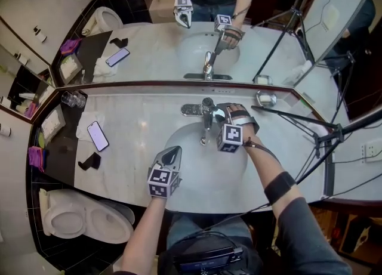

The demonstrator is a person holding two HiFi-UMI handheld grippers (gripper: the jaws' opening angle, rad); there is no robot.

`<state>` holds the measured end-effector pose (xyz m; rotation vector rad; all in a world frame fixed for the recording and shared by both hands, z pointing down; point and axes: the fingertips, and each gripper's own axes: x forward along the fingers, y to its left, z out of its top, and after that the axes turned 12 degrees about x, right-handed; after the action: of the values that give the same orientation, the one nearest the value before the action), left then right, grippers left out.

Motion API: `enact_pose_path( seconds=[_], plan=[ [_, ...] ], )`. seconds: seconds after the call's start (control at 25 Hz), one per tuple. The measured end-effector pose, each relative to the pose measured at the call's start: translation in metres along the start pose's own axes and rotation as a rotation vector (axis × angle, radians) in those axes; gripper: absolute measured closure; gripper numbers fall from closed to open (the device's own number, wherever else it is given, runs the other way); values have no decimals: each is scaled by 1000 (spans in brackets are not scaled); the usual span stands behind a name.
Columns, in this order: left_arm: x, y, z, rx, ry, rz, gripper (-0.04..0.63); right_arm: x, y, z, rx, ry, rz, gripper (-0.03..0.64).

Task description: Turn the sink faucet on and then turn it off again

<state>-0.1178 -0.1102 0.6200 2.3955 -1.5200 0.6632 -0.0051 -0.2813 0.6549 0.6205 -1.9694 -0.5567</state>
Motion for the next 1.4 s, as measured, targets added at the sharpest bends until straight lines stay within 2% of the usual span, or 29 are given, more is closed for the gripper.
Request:
enact_pose_path(
  seconds=[0.16, 0.28, 0.4, 0.56, 0.8, 1.4],
  plan=[
    [2, 5, -6, -12, 8, 4, 607, 18, 8, -5, -98, 42, 33, 423],
    [4, 6, -10, -19, 10, 4, 607, 21, 17, -3, -113, 46, 74, 426],
    [7, 5, -14, -25, 16, 2, 607, 22, 18, -4, -151, 49, 70, 457],
    [10, 3, -15, -33, 20, -1, 607, 26, 17, -9, -212, 61, 53, 462],
    [14, 0, -13, -35, 21, -7, 607, 25, 20, -11, -239, 65, 43, 463],
    [20, -1, -16, -41, 25, -11, 607, 23, 29, -17, -227, 73, 20, 468]
  ],
)
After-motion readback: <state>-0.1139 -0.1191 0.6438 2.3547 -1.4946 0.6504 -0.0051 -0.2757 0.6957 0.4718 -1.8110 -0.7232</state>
